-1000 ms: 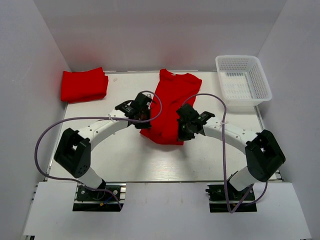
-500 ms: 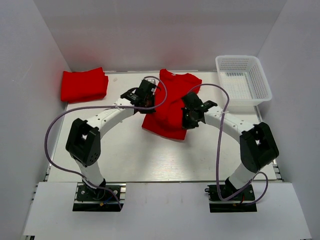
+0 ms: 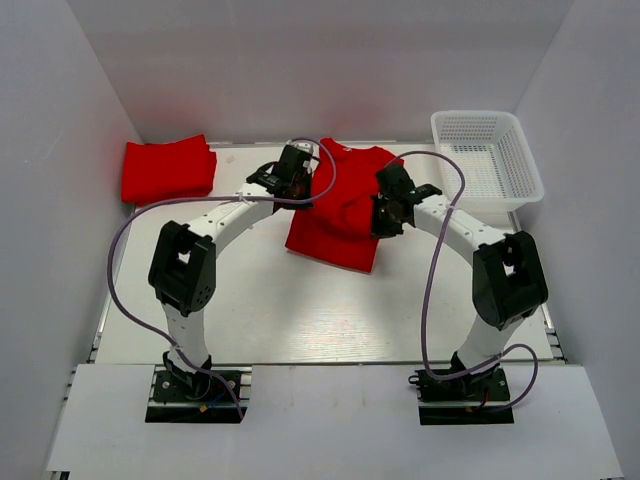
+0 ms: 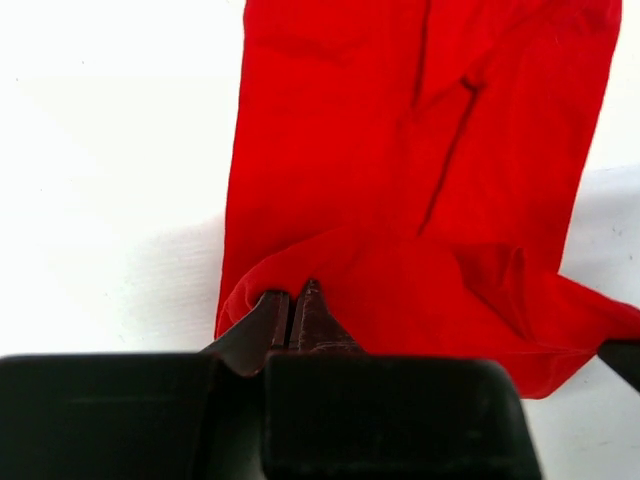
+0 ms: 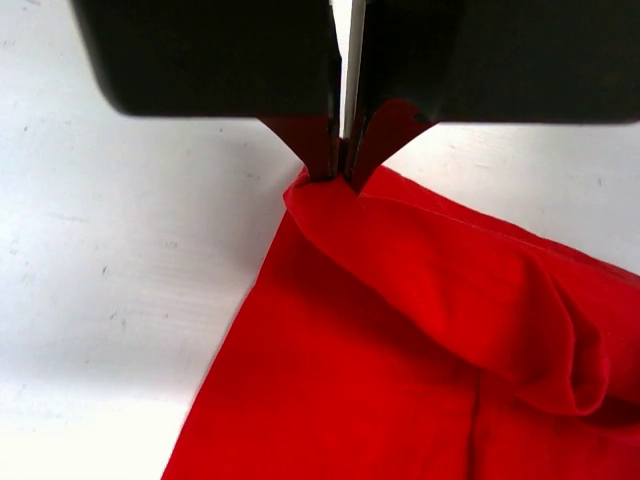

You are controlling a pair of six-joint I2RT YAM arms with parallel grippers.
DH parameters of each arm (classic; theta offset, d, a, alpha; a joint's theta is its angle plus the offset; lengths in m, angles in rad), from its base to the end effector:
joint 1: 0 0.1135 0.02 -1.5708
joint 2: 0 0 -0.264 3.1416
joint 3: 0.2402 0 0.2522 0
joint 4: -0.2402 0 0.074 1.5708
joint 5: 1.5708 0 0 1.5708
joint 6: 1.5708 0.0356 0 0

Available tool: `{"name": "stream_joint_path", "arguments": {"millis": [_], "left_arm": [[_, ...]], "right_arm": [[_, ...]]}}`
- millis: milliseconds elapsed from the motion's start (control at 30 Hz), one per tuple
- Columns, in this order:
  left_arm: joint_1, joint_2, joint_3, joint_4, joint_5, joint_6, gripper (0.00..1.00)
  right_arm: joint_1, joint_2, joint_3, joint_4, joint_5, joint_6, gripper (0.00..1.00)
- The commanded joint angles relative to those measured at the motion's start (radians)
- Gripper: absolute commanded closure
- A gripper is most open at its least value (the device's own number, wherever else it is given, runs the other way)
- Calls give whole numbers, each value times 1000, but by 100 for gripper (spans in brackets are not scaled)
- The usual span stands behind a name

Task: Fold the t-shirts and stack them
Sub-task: Fold the folded rectangular tshirt in 1/3 of the way

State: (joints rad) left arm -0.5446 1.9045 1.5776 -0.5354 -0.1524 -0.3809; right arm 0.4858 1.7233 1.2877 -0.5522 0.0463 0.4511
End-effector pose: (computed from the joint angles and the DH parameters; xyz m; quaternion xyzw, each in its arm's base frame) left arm 0.3695 -0.2175 0.2582 0.0501 0.9342 -0.0905 0.3414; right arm 0.3260 0.1703 0.2340 -0.0100 0.9575 0.1099 0.2664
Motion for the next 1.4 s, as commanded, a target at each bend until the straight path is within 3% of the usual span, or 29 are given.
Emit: {"name": "stream_joint_path", "arguments": {"millis": [0,300,733,967,1367], "left_arm": [[21,-2,36,58,11,42,100],[40,103,120,120,86,85,100],[67,189,193,152,69,88,100],[77,280,312,100,90,109,100],[86,318,312,109,74,119,100]], "right_arm": [[-33,19,61,15,-20,-40,100],[-82,114,145,23,-88,-91,100],[-131,226,243,12,-94,-124,100],[-153,280,289,0,-120,-147,100],[-181,332,355,18,-183,-195,97]]}}
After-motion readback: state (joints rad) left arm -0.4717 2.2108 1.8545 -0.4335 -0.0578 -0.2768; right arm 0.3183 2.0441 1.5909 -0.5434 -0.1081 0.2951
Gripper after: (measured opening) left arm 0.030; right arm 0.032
